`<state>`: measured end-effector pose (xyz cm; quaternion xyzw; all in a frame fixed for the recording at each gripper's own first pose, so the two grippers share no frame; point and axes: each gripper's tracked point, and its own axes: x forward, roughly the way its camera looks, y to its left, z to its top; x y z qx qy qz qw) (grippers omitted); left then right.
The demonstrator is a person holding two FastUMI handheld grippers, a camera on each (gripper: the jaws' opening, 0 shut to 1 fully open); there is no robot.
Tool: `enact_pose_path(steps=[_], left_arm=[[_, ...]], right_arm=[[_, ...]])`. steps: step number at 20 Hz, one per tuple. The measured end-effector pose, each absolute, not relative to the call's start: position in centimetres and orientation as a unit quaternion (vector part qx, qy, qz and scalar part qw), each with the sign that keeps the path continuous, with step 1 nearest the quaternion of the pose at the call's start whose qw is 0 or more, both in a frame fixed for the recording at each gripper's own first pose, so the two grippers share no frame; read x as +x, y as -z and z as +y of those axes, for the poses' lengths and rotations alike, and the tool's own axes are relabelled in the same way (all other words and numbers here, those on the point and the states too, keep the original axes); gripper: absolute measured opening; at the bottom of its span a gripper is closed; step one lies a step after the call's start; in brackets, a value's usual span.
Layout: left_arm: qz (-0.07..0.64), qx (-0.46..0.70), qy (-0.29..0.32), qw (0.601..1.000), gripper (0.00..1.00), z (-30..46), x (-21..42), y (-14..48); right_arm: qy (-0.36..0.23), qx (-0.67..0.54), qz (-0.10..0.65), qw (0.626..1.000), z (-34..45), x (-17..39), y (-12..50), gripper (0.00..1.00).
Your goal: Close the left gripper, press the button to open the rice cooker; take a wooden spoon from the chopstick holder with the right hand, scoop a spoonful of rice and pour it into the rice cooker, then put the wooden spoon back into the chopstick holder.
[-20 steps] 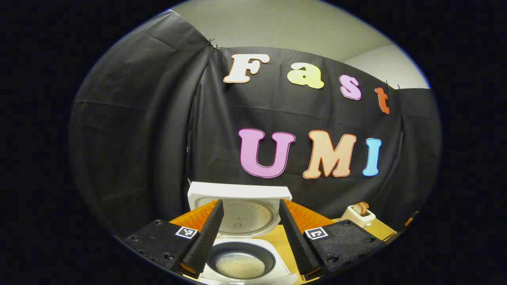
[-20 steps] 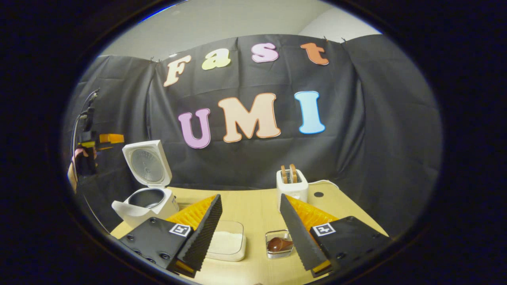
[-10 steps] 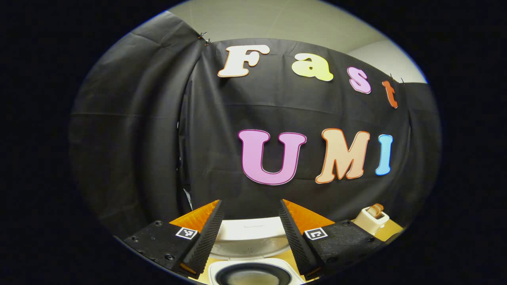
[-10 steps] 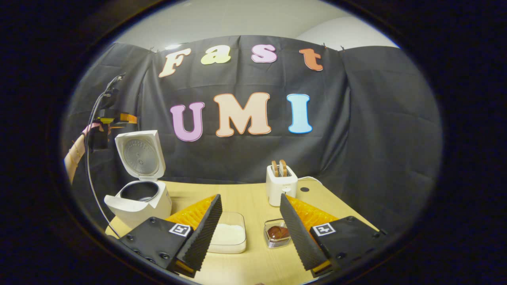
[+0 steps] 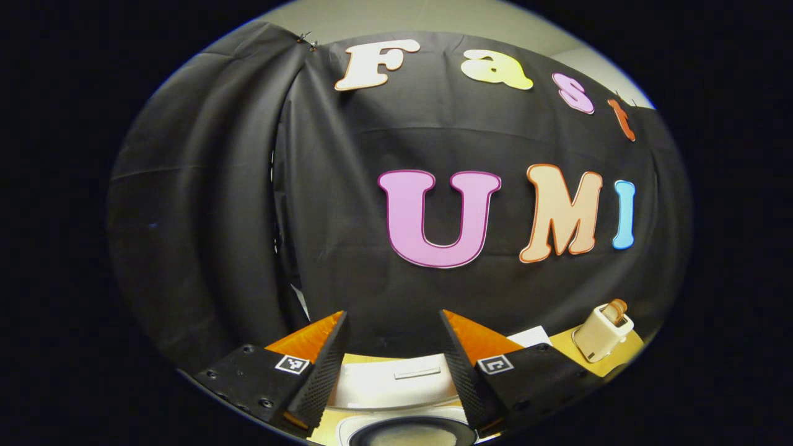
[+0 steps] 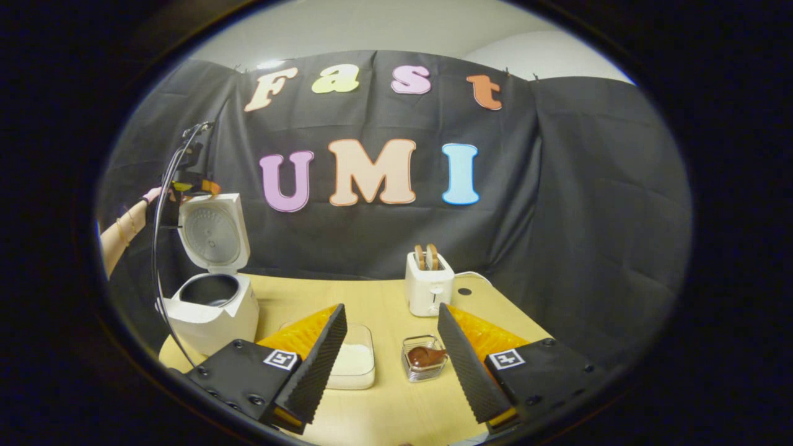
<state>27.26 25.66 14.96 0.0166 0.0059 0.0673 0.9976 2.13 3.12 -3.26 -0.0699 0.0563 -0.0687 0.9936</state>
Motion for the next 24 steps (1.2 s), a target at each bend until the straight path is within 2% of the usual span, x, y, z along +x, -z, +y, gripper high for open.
enact_pose_path(steps=[1,2,9,15,24], left_arm=[[0.009,0.015,-0.065,0.998,0.84,25.7,27.5,-14.7],[0.011,0.011,-0.065,0.998,0.81,25.7,27.3,-14.6],[0.011,0.004,-0.070,0.997,0.81,25.0,24.8,-13.8],[0.008,0.007,-0.076,0.997,0.81,23.3,19.9,-11.5],[0.038,0.003,-0.074,0.997,0.80,20.6,11.9,-1.9]], right_arm=[[0.070,-0.068,0.059,0.994,2.9,2.2,3.4,0.94],[0.070,-0.065,0.060,0.994,2.9,2.2,3.4,0.93],[0.051,-0.051,0.057,0.996,2.9,2.1,3.4,0.92],[0.041,-0.048,0.053,0.997,1.6,1.3,3.1,0.92],[0.028,-0.042,0.051,0.997,0.8,0.6,2.9,0.92]])
